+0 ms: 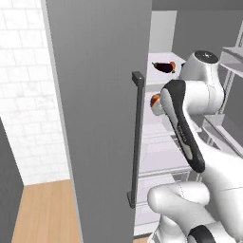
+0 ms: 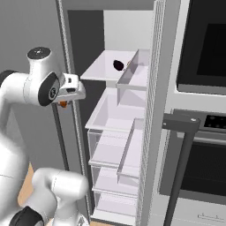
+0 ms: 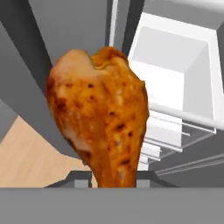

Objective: Place one eggplant and one chicken drumstick in each tupperware on the nearby counter, to pack two identical lunches.

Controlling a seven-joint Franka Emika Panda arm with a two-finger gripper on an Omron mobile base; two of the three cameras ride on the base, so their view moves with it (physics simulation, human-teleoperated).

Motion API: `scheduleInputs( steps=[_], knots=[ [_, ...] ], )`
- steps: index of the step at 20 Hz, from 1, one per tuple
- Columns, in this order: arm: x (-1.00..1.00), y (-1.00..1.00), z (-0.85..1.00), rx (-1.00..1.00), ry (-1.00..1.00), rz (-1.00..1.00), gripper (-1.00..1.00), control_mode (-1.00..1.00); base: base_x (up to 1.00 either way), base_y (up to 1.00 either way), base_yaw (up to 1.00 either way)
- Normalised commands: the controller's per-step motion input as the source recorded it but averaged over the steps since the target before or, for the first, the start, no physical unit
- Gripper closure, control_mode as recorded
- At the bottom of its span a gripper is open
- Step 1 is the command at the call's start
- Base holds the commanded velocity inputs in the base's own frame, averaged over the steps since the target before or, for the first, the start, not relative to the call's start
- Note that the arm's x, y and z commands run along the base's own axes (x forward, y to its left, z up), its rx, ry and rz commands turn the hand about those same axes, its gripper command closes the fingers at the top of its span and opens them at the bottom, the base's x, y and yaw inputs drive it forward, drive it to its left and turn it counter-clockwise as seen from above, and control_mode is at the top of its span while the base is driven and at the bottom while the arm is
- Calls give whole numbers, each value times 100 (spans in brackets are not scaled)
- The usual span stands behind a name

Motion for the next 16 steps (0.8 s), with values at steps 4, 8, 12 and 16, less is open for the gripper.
scheduleInputs(
  steps=[4,8,12,16],
  knots=[
    [-88,62,-98,-7,26,-22,100,-100,0,0,0],
    [-61,-27,-24,3,30,-34,100,-100,0,0,0],
    [-43,-51,1,11,27,-47,100,-100,0,0,0],
    [-43,-25,4,2,6,-18,100,-100,0,0,0]
  ],
)
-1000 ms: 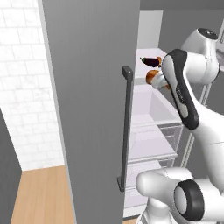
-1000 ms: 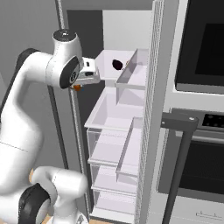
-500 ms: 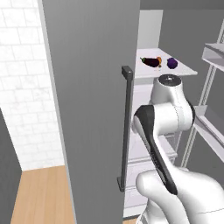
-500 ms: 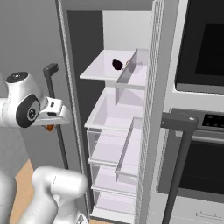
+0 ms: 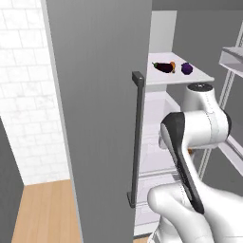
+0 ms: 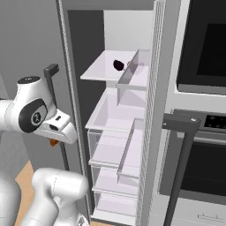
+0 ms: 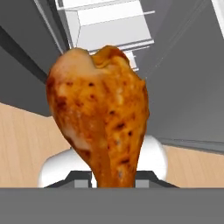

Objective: Place one eggplant and one chicken drumstick in each tupperware on the nearby counter, to pack two identical lunches.

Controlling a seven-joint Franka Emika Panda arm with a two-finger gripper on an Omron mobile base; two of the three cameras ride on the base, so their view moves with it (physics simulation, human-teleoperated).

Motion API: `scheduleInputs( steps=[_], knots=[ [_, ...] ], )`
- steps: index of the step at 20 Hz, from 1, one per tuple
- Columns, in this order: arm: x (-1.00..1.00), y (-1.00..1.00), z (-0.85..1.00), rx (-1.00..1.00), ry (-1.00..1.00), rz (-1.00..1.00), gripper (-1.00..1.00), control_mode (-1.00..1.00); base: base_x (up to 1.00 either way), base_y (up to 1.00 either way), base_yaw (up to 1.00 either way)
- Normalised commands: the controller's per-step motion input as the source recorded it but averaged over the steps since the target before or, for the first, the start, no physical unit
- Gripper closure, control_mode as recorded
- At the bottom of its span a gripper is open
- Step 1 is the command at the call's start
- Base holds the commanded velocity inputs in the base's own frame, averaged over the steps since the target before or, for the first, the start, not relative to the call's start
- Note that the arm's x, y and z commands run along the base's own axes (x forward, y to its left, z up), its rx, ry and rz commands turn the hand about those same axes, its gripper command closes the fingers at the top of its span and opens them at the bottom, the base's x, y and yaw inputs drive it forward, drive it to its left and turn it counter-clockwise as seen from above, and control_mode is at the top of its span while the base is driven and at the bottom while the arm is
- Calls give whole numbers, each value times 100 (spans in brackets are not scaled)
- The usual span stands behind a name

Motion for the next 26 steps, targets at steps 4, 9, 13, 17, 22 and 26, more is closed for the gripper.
scheduleInputs(
  steps=[4,9,13,17,22,26],
  knots=[
    [-9,0,0,0,0,0,100,-100,0,0,0],
    [-13,0,-1,0,0,0,100,100,-80,12,-18],
    [0,0,0,0,0,0,100,100,-88,38,-73],
    [0,0,0,0,0,0,100,100,-33,12,-90],
    [0,0,0,0,0,0,100,100,0,0,-94],
    [0,0,0,0,0,0,100,100,0,-21,-88]
  ],
)
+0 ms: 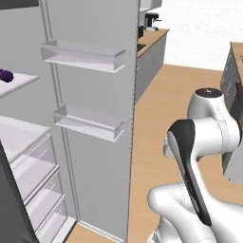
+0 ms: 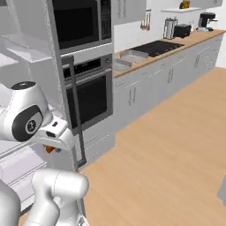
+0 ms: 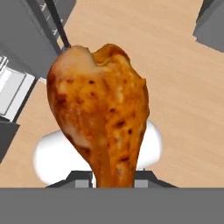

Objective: Place one eggplant and one chicken drumstick in each tupperware on the nearby counter, to pack two identical lunches.

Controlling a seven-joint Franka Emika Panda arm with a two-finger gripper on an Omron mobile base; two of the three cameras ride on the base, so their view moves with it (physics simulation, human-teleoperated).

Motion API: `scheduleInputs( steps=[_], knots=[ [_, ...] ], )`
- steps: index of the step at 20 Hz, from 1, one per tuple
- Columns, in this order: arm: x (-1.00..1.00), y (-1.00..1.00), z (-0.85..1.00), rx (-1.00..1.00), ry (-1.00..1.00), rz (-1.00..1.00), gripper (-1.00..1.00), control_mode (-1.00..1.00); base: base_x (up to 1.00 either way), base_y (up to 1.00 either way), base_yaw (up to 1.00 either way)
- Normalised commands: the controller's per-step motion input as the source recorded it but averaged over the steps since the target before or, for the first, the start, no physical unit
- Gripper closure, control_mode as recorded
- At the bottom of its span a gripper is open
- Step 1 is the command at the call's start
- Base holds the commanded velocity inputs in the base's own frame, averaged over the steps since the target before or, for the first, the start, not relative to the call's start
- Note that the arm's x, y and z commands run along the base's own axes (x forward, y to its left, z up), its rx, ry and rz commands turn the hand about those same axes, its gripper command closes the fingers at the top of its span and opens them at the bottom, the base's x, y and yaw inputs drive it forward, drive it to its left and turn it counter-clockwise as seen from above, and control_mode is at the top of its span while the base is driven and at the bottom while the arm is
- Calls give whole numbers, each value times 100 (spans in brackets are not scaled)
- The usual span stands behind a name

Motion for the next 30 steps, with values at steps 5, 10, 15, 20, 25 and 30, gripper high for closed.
scheduleInputs(
  steps=[5,10,15,20,25,30],
  knots=[
    [0,0,0,0,0,0,100,100,31,-47,-65],
    [0,0,0,0,0,0,100,100,100,-66,2],
    [0,0,0,0,0,0,100,100,100,-87,25],
    [0,0,0,0,0,0,100,100,100,-54,36],
    [0,0,0,0,0,0,100,100,100,-4,49],
    [0,0,0,0,0,0,100,100,100,-34,45]
  ],
)
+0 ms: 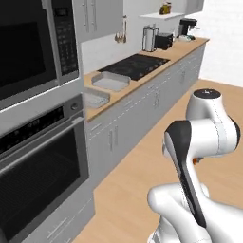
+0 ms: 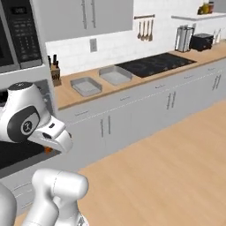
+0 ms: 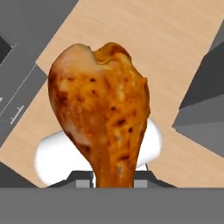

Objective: Place one eggplant and one chicken drumstick in each tupperware on the nearby counter, to pack two identical lunches.

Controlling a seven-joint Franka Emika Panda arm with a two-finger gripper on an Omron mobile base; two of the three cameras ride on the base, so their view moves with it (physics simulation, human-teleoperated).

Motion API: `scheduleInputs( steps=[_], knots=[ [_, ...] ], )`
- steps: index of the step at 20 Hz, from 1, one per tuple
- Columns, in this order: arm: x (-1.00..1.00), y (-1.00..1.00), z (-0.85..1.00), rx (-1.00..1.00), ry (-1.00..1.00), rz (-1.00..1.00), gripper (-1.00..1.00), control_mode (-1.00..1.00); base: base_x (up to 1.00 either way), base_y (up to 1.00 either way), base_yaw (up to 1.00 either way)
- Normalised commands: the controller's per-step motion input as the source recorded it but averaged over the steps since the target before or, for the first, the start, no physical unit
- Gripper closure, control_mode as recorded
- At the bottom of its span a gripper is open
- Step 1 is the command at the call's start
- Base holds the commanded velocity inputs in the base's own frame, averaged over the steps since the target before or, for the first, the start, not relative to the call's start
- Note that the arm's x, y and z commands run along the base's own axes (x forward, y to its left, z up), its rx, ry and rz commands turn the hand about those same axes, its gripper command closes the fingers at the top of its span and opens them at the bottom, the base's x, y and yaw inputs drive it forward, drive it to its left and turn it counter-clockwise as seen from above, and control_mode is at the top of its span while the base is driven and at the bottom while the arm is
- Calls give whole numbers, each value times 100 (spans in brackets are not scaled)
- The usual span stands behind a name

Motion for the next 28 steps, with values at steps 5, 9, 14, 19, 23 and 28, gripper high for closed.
scheduleInputs(
  steps=[5,9,14,19,23,28],
  knots=[
    [0,0,0,0,0,0,100,100,100,-49,49],
    [0,0,0,0,0,0,100,100,100,-43,60],
    [0,0,0,0,0,0,100,100,100,-39,67],
    [0,0,0,0,0,0,100,100,100,-52,69],
    [0,0,0,0,0,0,100,100,70,-88,61],
    [0,0,0,0,0,0,100,100,12,-68,25]
  ],
)
